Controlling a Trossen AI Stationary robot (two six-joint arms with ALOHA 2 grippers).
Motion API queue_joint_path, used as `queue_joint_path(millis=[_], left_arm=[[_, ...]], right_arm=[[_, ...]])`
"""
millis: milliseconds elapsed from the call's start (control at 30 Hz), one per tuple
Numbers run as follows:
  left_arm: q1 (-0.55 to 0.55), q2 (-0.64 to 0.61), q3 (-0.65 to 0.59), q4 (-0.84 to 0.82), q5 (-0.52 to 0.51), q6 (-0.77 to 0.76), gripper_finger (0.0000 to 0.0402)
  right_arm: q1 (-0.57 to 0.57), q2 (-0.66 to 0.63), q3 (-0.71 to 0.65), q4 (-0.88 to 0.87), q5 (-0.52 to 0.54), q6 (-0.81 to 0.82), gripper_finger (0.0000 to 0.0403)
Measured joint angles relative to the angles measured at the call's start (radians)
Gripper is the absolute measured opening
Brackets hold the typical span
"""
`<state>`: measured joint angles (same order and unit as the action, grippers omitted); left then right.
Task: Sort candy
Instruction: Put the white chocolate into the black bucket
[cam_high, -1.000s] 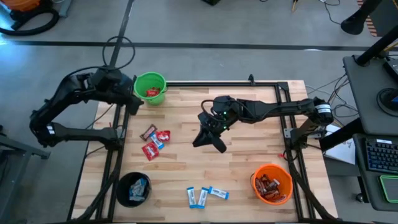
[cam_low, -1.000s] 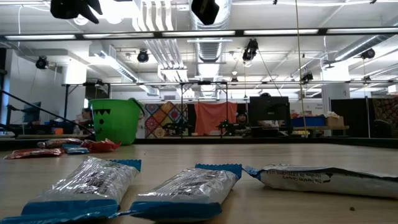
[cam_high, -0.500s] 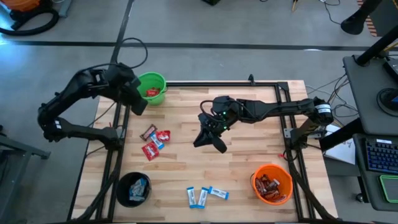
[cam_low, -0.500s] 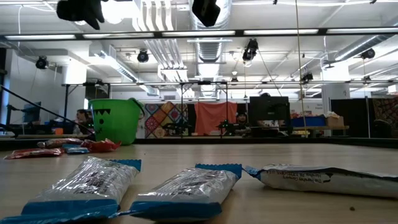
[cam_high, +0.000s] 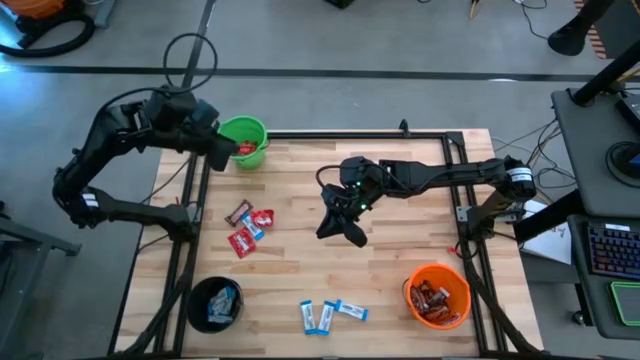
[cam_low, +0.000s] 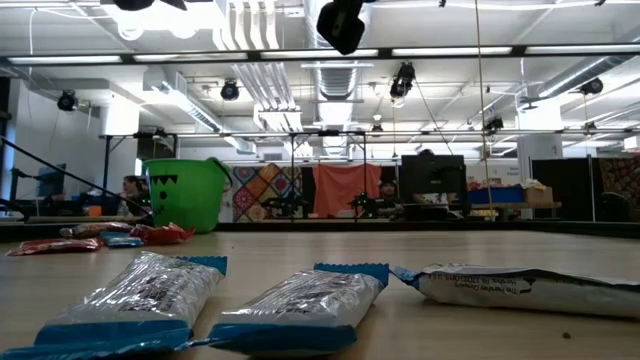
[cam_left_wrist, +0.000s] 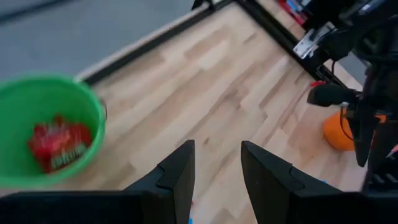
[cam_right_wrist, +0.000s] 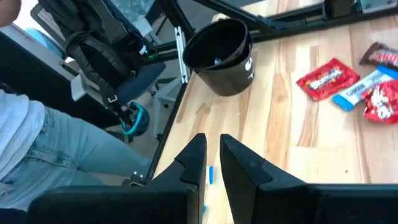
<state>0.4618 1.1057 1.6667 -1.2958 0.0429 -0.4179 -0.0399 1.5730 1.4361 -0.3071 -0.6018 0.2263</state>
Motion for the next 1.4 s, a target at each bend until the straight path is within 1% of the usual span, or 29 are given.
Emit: queue_joint_path(millis=[67,133,200,300,567,667,733,833,933,1033,1100,1167,1233,1300,1400], left_arm=[[0.000,0.010,0.017,0.025,0.002,0.043,0.0113],[0.000,0.020,0.037,0.016,0.003,0.066,0.0113],[0.000,0.024,0.052,0.014,0.009,0.054,0.0113],[0.000,0.028,0.069,0.008,0.061,0.025,0.0113],[0.000,0.017,0.075,-0.039,0.158,0.155,0.0113],[0.000,0.013,0.075,-0.040,0.146,0.171,0.0113],[0.000,0.010,0.075,-0.050,0.112,0.146,0.0113],[0.000,0.008,0.075,-0.110,0.052,0.124,0.0113],[0.000,0.007,0.075,-0.202,0.041,0.118,0.0113],[0.000,0.007,0.074,-0.256,0.061,0.138,0.0113],[0.000,0.007,0.073,-0.256,0.099,0.145,0.0113],[-0.001,0.007,0.073,-0.238,0.138,0.137,0.0113],[-0.001,0.007,0.073,-0.211,0.141,0.082,0.0113],[-0.008,0.007,0.073,-0.197,0.145,0.062,0.0113],[-0.031,0.009,0.069,-0.196,0.195,0.076,0.0113]], right_arm=[[0.000,0.000,0.000,-0.017,0.000,0.009,0.0038],[0.000,0.000,0.000,-0.038,0.000,0.009,0.0038],[0.000,0.000,0.000,-0.061,0.000,0.009,0.0038],[0.000,0.000,0.000,-0.084,0.000,0.009,0.0038],[0.000,0.000,-0.001,-0.087,0.001,0.009,0.0038],[0.000,0.000,-0.001,-0.087,0.005,0.014,0.0038],[0.001,0.000,-0.001,-0.097,0.045,0.063,0.0038],[0.009,0.000,-0.001,-0.168,0.145,0.193,0.0038],[0.030,0.002,-0.001,-0.238,0.175,0.309,0.0038],[0.085,0.002,-0.001,-0.249,0.177,0.379,0.0038],[0.129,0.002,-0.001,-0.250,0.190,0.429,0.0038],[0.177,0.002,-0.001,-0.251,0.226,0.467,0.0038],[0.220,0.002,-0.001,-0.260,0.280,0.490,0.0038],[0.257,0.002,-0.002,-0.272,0.329,0.520,0.0038],[0.298,0.002,-0.002,-0.292,0.351,0.565,0.0038]])
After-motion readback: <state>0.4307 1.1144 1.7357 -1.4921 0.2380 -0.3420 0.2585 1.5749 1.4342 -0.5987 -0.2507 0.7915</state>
